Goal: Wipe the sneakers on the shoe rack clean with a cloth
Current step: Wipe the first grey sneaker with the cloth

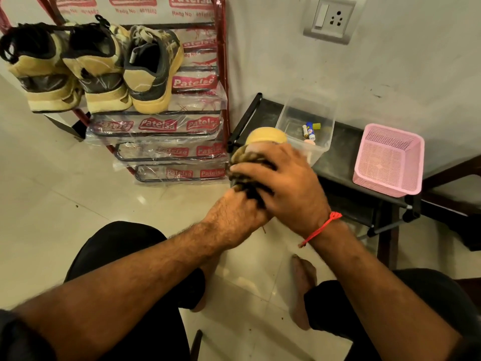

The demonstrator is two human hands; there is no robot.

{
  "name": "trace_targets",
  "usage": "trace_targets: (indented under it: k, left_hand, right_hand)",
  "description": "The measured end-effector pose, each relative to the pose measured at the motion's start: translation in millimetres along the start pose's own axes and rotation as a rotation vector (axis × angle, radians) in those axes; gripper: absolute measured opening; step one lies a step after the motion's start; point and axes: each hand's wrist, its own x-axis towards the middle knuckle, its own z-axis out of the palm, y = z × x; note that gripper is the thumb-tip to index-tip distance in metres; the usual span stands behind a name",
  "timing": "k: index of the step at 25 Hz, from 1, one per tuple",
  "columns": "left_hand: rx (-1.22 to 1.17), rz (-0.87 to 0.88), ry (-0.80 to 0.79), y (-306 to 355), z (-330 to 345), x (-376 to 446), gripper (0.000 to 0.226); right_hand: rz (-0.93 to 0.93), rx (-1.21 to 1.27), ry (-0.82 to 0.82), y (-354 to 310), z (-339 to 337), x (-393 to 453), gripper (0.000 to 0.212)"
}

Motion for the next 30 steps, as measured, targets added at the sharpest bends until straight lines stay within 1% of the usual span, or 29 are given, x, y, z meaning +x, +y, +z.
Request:
trace_targets:
  k: [1,2,3,4,5,6,7,8,9,10,11,12,13,14,15,16,17,18,19,20,21,22,23,24,25,26,27,29,30]
  left_hand:
    - [-0.028,0.112,-0.120,-3,3,-4,0.062]
    - [-0.004,0.147,-0.235,-5,3,-8,0.075]
    - [0.058,0.158,-0.297,-5,1,-12,0.082]
    - [0.094,0.183,-0.345,-1,3,-11,0.085]
    - [0.089,0.186,-0.352,1,5,-11,0.085]
    - [0.096,0.215,-0.368,3,4,-9,0.083]
    - [0.101,0.239,-0.359,1,4,-8,0.078]
    - [0.114,0.228,-0.337,-1,2,-5,0.073]
    - [0.107,0.194,-0.333,-1,3,-3,0.066]
    - [0.061,0.142,-0.293,-3,3,-4,0.055]
    - [0.086,0.095,-0.208,-4,8,-9,0.039]
    - [0.104,0.041,-0.179,-4,8,-14,0.030]
    - [0.141,0.040,-0.159,-1,10,-13,0.039]
    - [0.085,0.122,-0.219,-1,5,-15,0.047]
    - [-0.020,0.146,-0.353,-2,5,-13,0.043]
    - [0.077,0.222,-0.372,-4,2,-11,0.051]
    - [0.063,0.198,-0.376,-2,7,-11,0.062]
    - [0.036,0.170,-0.350,-2,10,-8,0.067]
    - [0.020,0.162,-0.329,-2,5,-3,0.065]
    - [-0.047,0.104,-0.282,0,6,-1,0.057]
    - [-0.228,-0.057,-0.223,2,6,-6,0.045]
    - [-0.453,-0.189,-0.077,-1,7,-11,0.038]
    - [-0.527,-0.271,-0.052,-3,11,-9,0.040]
    - [-0.503,-0.268,-0.120,-5,5,-8,0.040]
    - [-0.475,-0.200,-0.212,-10,6,-11,0.038]
    - [-0.391,-0.173,-0.261,-14,-2,-10,0.039]
    - [-0.290,-0.157,-0.253,-19,-3,-10,0.046]
    - [-0.393,-0.356,-0.309,-34,-15,-5,0.058]
    - [-0.541,-0.487,-0.280,-42,-17,-7,0.060]
  right_hand:
    - [0.098,-0.009,0.037,18,-3,-1,0.034]
    - [0.211,-0.012,0.075,36,-8,-5,0.038]
    - [0.326,-0.008,0.107,52,-14,-10,0.041]
    - [0.429,0.009,0.138,62,-19,-15,0.045]
    - [0.504,0.039,0.169,68,-25,-19,0.050]
    - [0.533,0.079,0.188,68,-29,-19,0.054]
    - [0.510,0.113,0.168,62,-31,-16,0.055]
    - [0.433,0.127,0.097,52,-31,-12,0.056]
    - [0.318,0.114,-0.007,40,-29,-9,0.054]
    - [0.193,0.091,-0.116,26,-24,-7,0.052]
    - [0.080,0.078,-0.219,13,-18,-8,0.050]
    - [-0.002,0.066,-0.297,2,-13,-11,0.049]
    - [-0.042,0.055,-0.328,-2,-10,-13,0.049]
    - [-0.031,0.040,-0.309,4,-12,-12,0.049]
    - [0.035,0.005,-0.246,15,-15,-11,0.049]
    - [0.132,-0.045,-0.170,27,-20,-9,0.050]
    - [0.221,-0.075,-0.120,37,-23,-8,0.051]
    - [0.261,-0.073,-0.115,40,-24,-8,0.052]
    - [0.231,-0.050,-0.163,37,-21,-9,0.052]
    - [0.146,-0.016,-0.244,29,-16,-11,0.051]
    - [0.044,0.043,-0.326,18,-12,-12,0.051]
    - [-0.025,0.140,-0.387,10,-13,-13,0.053]
    - [-0.036,0.283,-0.412,7,-16,-10,0.054]
    - [0.002,0.455,-0.391,8,-20,-8,0.055]
    - [0.077,0.621,-0.321,13,-24,-7,0.054]
    - [0.184,0.755,-0.213,17,-28,-6,0.049]
    - [0.326,0.847,-0.073,20,-29,-8,0.044]
    - [0.690,0.983,0.225,27,-22,-14,0.038]
    - [0.869,1.047,0.328,31,-15,-16,0.035]
